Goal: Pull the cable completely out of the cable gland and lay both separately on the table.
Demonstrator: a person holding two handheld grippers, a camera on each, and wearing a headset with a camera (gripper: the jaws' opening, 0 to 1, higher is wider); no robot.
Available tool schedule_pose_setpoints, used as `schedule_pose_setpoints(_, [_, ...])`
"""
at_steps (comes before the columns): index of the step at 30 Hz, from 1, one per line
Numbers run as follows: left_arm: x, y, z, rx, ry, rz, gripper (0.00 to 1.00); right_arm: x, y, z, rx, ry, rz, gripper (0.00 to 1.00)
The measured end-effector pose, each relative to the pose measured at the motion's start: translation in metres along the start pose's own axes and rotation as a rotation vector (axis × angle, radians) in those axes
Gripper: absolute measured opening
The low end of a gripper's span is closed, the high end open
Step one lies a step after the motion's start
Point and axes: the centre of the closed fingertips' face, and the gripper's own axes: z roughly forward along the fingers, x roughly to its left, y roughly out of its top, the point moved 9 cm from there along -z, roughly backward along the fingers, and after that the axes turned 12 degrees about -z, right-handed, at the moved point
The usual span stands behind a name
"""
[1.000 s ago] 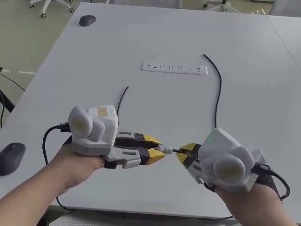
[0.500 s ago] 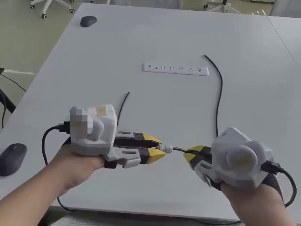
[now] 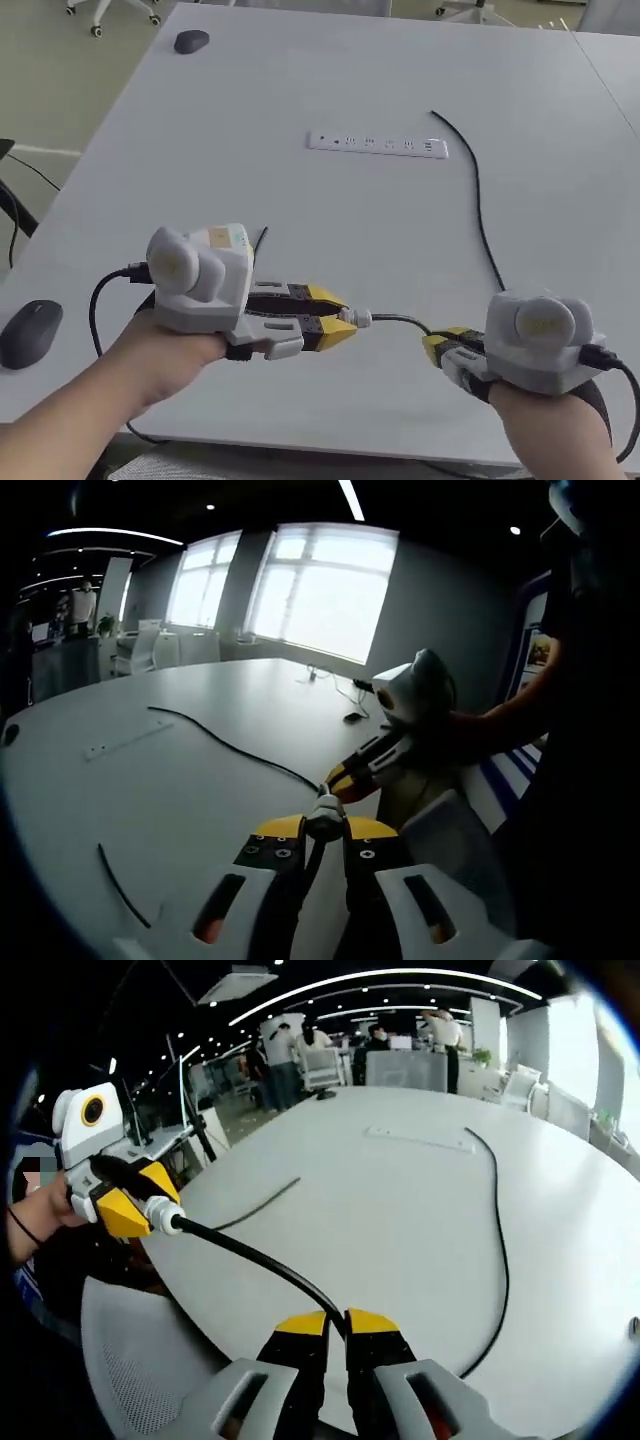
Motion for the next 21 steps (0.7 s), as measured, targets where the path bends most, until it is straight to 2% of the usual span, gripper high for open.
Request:
schedule_pose_setpoints(2, [0.0, -0.001, 0.0, 0.003, 0.0, 0.001, 0.14, 0.001, -0.003, 0.001, -0.005, 0.005, 0.037, 0.0])
schedule_pose_setpoints(8, [-0.001, -0.001, 0.001, 0.01, 0.0, 0.0, 0.14, 0.005, -0.005, 0.001, -0.012, -0.01, 0.032, 0.01])
schedule_pose_setpoints(14, [-0.001, -0.001, 0.0, 0.017, 0.007, 0.009, 0.14, 0.006, -0.008, 0.0, -0.012, -0.002, 0.048, 0.01])
schedule_pose_setpoints(21, [0.002, 0.0, -0.007, -0.002, 0.03, 0.006, 0.15, 0.007, -0.001, -0.015, -0.05, -0.001, -0.032, 0.03])
